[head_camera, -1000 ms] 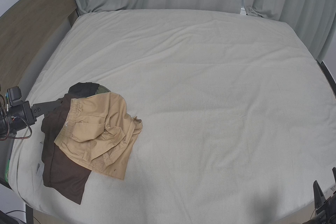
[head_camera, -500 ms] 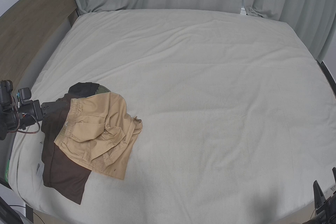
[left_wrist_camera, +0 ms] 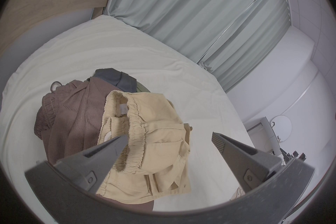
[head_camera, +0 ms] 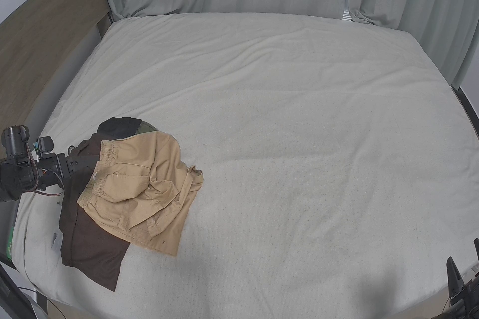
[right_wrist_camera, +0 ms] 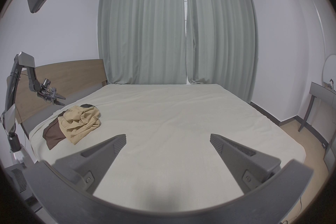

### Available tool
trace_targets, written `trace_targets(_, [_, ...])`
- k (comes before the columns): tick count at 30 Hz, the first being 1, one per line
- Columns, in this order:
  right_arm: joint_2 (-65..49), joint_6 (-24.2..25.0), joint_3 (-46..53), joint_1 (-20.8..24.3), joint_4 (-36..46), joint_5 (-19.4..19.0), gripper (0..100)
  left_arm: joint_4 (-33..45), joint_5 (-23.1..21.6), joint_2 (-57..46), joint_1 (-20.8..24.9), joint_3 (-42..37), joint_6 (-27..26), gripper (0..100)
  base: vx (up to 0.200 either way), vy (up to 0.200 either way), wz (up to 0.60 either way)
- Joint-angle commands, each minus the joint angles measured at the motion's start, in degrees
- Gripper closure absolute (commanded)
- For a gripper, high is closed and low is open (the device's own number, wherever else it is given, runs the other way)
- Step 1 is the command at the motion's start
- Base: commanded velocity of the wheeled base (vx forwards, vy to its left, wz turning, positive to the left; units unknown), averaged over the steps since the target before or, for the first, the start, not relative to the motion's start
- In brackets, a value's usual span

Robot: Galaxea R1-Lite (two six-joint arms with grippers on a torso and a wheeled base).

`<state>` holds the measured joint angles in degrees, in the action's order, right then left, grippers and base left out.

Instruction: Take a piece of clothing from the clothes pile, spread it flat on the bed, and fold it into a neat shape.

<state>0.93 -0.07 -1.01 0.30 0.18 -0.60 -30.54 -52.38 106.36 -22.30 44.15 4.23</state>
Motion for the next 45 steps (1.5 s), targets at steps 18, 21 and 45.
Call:
trace_targets(18, [-0.9, 0.0, 1.0, 0.0, 0.0, 0.0, 0, -1.4, 0.0, 8.9, 1.3, 1.9, -4.4, 0, 0.0, 0.0, 0.0])
trace_targets(21, [-0.9, 0.0, 1.0, 0.0, 0.0, 0.0, 0, -2.7, 0.1, 9.7, 2.6, 2.3, -4.2, 0, 0.0, 0.0, 0.0])
trace_targets(45, [-0.9, 0.0, 1.0, 0.0, 0.0, 0.0, 0, -6.9, 0.7, 14.0, 8.4, 3.7, -3.6, 0, 0.0, 0.0, 0.0])
